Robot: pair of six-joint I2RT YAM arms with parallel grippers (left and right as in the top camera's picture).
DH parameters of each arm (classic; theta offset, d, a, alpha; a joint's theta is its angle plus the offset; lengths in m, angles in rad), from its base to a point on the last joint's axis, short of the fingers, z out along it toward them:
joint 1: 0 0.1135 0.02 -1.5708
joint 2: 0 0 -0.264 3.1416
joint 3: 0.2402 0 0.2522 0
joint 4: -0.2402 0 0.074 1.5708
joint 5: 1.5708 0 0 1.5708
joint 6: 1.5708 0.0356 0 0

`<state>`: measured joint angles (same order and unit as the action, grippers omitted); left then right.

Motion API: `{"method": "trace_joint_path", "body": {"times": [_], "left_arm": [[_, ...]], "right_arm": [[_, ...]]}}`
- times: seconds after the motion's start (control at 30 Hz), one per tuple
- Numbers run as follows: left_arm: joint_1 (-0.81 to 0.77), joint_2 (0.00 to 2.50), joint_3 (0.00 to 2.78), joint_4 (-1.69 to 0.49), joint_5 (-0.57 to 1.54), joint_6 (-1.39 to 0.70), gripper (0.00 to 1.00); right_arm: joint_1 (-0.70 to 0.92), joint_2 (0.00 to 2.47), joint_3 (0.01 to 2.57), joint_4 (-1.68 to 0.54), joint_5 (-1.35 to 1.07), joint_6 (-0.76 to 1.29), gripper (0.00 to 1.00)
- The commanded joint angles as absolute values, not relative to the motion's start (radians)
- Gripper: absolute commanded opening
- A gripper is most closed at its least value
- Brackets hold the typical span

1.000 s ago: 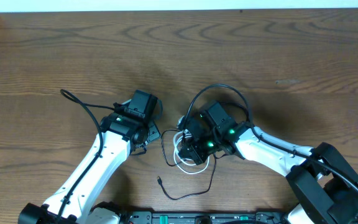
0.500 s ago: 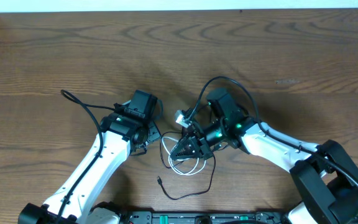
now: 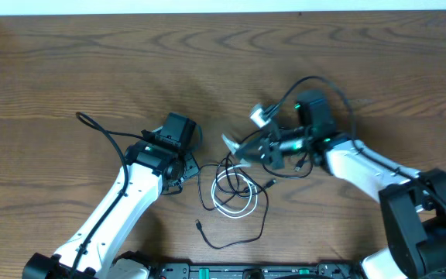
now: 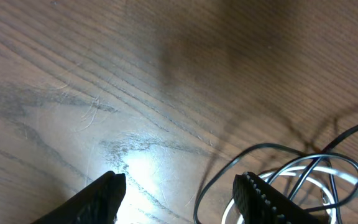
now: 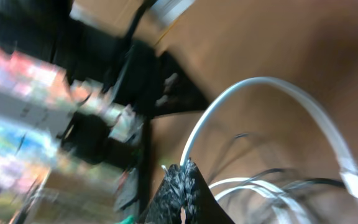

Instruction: Untangle cables

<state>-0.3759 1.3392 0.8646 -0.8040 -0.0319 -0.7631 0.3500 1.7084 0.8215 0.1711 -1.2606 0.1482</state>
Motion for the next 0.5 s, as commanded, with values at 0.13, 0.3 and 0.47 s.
{"method": "trace_joint_path", "body": {"times": [0.13, 0.3, 0.47], "left_arm": [[-0.376, 1.343, 0.888, -0.807, -0.038, -0.772, 0.61], [-0.376, 1.343, 0.888, -0.807, -0.038, -0.772, 0.61], [-0.376, 1.343, 0.888, -0.805, -0.038, -0.772, 0.61]], "right_arm": [[0.074, 1.707, 0.823, 0.331, -1.174, 0.386, 0.01], [-0.074, 1.707, 0.823, 0.311, -1.045, 0.458, 0.01], [-0.130, 1.707, 0.823, 0.161, -1.038, 0.451, 0.02]]}}
